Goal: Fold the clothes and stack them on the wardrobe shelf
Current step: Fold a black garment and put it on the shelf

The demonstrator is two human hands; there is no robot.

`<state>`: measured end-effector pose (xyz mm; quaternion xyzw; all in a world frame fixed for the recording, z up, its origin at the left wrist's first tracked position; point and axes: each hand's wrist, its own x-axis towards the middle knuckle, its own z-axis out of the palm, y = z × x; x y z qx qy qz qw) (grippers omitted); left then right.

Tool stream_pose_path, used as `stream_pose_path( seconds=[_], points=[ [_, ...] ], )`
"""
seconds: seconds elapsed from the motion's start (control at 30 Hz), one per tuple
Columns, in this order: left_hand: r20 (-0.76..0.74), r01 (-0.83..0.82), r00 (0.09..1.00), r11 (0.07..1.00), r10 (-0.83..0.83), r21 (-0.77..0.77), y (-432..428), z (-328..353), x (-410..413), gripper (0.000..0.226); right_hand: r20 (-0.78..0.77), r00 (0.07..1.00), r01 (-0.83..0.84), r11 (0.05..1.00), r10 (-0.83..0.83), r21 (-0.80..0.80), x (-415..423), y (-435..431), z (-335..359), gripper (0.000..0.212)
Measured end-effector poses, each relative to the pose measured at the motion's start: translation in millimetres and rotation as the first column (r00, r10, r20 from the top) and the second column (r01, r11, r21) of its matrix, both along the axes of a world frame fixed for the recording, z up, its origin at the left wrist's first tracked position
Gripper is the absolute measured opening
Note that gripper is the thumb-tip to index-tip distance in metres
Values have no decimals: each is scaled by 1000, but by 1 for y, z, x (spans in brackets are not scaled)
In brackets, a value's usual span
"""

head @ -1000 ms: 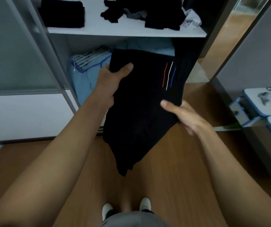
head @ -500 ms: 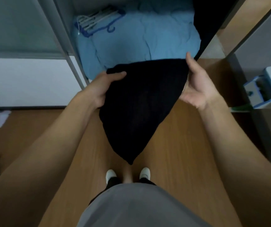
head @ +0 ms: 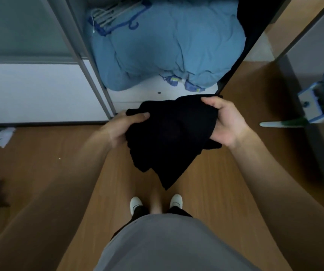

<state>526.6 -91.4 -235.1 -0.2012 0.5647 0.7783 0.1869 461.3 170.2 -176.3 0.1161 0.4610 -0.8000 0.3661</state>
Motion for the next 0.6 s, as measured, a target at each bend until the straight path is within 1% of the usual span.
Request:
stream_pose_path(
  seconds=[0.03,0.07,0.1,0.13,0.17,0.2,0.23,0.27,0.3,0.33,0.4,0.43,0.47,0.5,0.53,0.6],
  points=[
    [-37,-59,998,998,58,-32,7,5,-3,26,11,1000,4,1000,-3,-24,-4,6,0,42],
    [-65,-118,991,993,116,-18,12,12,-7,18,7,1000,29,995,-29,-92,-6,12,0,48],
    [-83,-162,983,987,163,20,16,20,-11,15,-1,999,51,982,-52,-184,-4,16,-1,55],
    [-92,-189,977,980,194,63,19,27,-16,13,-28,997,64,982,-70,-178,0,15,-4,62],
    [-94,-201,973,975,209,91,21,33,-20,12,-90,993,66,996,-72,-68,6,13,-11,68],
    [-82,-202,974,975,210,92,23,36,-24,13,-140,988,74,993,-60,96,14,9,-20,75],
    [-64,-193,978,978,199,80,23,39,-26,15,-201,978,94,971,-49,221,20,3,-26,77],
    [-43,-184,981,980,187,70,22,40,-28,17,-260,965,108,957,-36,268,25,-2,-33,66],
    [-26,-183,982,979,186,87,18,41,-28,21,-289,957,115,957,-35,264,27,-6,-37,50],
    [-25,-193,980,971,199,139,11,40,-27,27,-285,957,124,968,-59,218,29,-8,-37,38],
    [-55,-204,971,927,232,314,-9,34,-20,46,-203,969,158,984,-139,78,26,-7,-30,31],
    [-60,-185,973,907,224,379,-16,31,-15,55,-156,973,173,985,-170,10,23,-6,-27,30],
    [-42,-172,978,905,204,390,-20,27,-9,61,-115,977,176,983,-180,-46,21,-6,-23,28],
    [-28,-157,984,926,178,344,-19,21,-2,59,-88,981,165,983,-172,-83,19,-7,-20,27],
    [-16,-117,992,954,126,277,-14,16,4,51,-65,987,140,985,-147,-100,18,-9,-18,27],
    [21,-60,998,983,57,171,1,13,12,31,-30,997,62,995,-65,-77,16,-11,-14,33]
  ],
)
